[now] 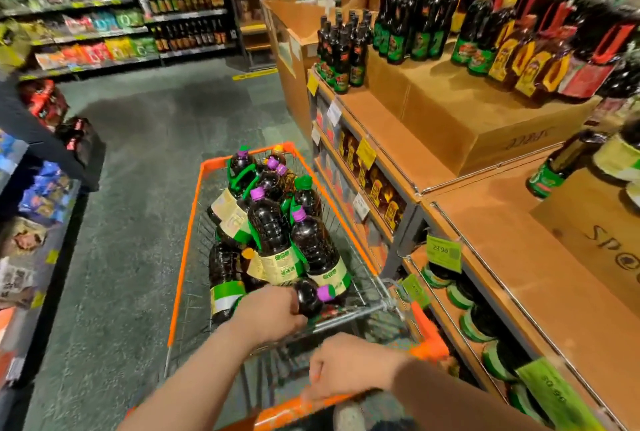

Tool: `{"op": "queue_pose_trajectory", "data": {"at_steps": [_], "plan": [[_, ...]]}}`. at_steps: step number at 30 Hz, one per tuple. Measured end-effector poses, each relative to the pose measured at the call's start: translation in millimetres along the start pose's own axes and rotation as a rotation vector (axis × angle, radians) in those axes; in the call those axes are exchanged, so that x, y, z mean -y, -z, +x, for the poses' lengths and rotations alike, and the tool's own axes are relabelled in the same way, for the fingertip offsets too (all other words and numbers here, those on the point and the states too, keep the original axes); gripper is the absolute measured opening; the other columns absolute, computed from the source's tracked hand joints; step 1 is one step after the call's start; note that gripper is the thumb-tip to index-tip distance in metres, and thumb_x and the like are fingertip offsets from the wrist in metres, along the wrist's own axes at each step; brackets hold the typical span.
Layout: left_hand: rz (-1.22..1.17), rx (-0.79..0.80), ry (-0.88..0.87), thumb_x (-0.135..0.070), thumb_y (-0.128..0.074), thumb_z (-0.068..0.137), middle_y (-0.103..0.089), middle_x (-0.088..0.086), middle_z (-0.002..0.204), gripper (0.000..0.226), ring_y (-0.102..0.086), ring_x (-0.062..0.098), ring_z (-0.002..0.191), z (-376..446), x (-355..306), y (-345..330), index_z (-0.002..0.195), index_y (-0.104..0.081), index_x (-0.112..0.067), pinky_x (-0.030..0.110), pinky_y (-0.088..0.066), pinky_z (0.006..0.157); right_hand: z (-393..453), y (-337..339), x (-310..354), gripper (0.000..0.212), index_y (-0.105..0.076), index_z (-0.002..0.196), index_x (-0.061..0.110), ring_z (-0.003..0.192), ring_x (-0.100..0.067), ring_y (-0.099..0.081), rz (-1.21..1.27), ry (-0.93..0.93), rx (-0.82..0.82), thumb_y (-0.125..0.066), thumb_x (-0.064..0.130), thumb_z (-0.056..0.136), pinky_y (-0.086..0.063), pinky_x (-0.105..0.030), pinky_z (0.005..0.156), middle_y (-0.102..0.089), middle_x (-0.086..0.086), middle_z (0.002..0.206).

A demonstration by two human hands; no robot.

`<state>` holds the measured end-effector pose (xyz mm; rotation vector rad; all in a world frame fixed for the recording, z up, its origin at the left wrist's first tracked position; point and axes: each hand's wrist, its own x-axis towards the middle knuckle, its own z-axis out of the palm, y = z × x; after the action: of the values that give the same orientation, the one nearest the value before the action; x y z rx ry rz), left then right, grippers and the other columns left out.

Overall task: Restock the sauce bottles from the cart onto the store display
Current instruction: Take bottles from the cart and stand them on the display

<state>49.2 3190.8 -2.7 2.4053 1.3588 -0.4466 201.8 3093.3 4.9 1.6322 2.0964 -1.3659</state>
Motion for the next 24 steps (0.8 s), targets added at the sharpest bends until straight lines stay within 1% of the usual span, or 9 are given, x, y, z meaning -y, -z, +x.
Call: {"op": "queue_pose_trajectory", "data": {"at_steps": [2,4,7,12,15,18,20,22,24], "plan": [[0.034,0.005,0.021,-0.046,-0.061,0.082,-0.067,0.004,0.107,0.035,-0.063,0.027,0.098,19.0,0.6,1.9,0.109,-0.06,-0.024,0.033,-0.05,0.074,6.1,9.4,-10.8,0.022,-0.071,0.083,0.016,0.083,-0.015,-0.065,0.086,-0.008,-0.193,-0.066,0.037,0.081,-0.053,-0.031,0.078,-0.072,-0.001,0.085],[0.089,0.028,0.031,-0.037,-0.061,0.082,-0.063,0.006,0.112,0.039,-0.061,0.028,0.102,34.6,0.3,0.6,0.117,-0.055,-0.021,0.035,-0.05,0.076,16.0,18.5,-25.6,0.017,-0.07,0.078,0.018,0.081,-0.017,-0.064,0.005,0.001,-0.376,-0.058,0.03,0.08,-0.053,-0.033,0.079,-0.071,0.0,0.082],[0.179,0.022,0.024,-0.029,-0.061,0.082,-0.058,0.008,0.117,0.042,-0.059,0.028,0.108,51.9,1.2,-6.1,0.12,-0.051,-0.017,0.04,-0.051,0.082,30.6,34.5,-43.2,0.02,-0.067,0.084,0.015,0.086,-0.026,-0.06,-0.217,-0.02,-0.467,-0.048,0.023,0.084,-0.052,-0.041,0.079,-0.066,-0.006,0.09],[0.3,0.052,0.007,-0.026,-0.068,0.081,-0.051,0.01,0.124,0.056,-0.052,0.029,0.114,75.7,5.5,-30.3,0.129,-0.043,-0.013,0.043,-0.052,0.086,54.3,48.1,-55.8,0.028,-0.056,0.117,0.012,0.109,-0.03,-0.053,-0.327,-0.156,-0.429,-0.049,0.016,0.09,-0.045,-0.041,0.09,-0.054,-0.011,0.115],[0.35,0.068,-0.025,-0.023,-0.066,0.083,-0.04,0.012,0.137,0.079,-0.042,0.032,0.125,87.8,7.0,-42.0,0.148,-0.022,-0.012,0.044,-0.048,0.089,81.8,47.5,-58.0,0.033,-0.047,0.125,0.011,0.112,-0.029,-0.053,-0.362,-0.301,-0.326,-0.05,0.019,0.093,-0.046,-0.04,0.088,-0.05,-0.01,0.121],[0.365,0.082,-0.071,-0.018,-0.064,0.084,-0.031,0.015,0.146,0.088,-0.034,0.034,0.132,97.0,5.1,-48.9,0.153,-0.01,-0.012,0.046,-0.046,0.095,101.9,42.7,-58.7,0.038,-0.044,0.127,0.01,0.109,-0.028,-0.057,-0.438,-0.396,-0.295,-0.053,0.017,0.091,-0.047,-0.036,0.079,-0.054,-0.009,0.121],[0.351,0.11,-0.091,-0.018,-0.067,0.082,-0.028,0.015,0.148,0.091,-0.031,0.035,0.134,103.9,4.3,-53.7,0.153,-0.009,-0.014,0.047,-0.044,0.096,109.1,38.9,-61.8,0.035,-0.045,0.125,0.01,0.106,-0.027,-0.059,-0.445,-0.398,-0.313,-0.052,0.017,0.091,-0.049,-0.035,0.08,-0.057,-0.009,0.118],[0.318,0.158,-0.103,-0.017,-0.071,0.078,-0.03,0.014,0.145,0.094,-0.034,0.034,0.131,111.5,4.4,-57.6,0.151,-0.012,-0.016,0.046,-0.045,0.095,113.1,36.9,-63.4,0.03,-0.047,0.121,0.01,0.104,-0.027,-0.06,-0.426,-0.396,-0.327,-0.052,0.017,0.092,-0.05,-0.034,0.081,-0.057,-0.01,0.116],[0.317,0.187,-0.123,-0.016,-0.073,0.075,-0.034,0.014,0.137,0.088,-0.039,0.035,0.124,118.9,4.2,-62.3,0.146,-0.021,-0.018,0.046,-0.048,0.092,118.0,36.1,-63.9,0.027,-0.05,0.118,0.009,0.102,-0.028,-0.061,-0.423,-0.381,-0.346,-0.051,0.015,0.092,-0.05,-0.035,0.079,-0.058,-0.011,0.115]]}}
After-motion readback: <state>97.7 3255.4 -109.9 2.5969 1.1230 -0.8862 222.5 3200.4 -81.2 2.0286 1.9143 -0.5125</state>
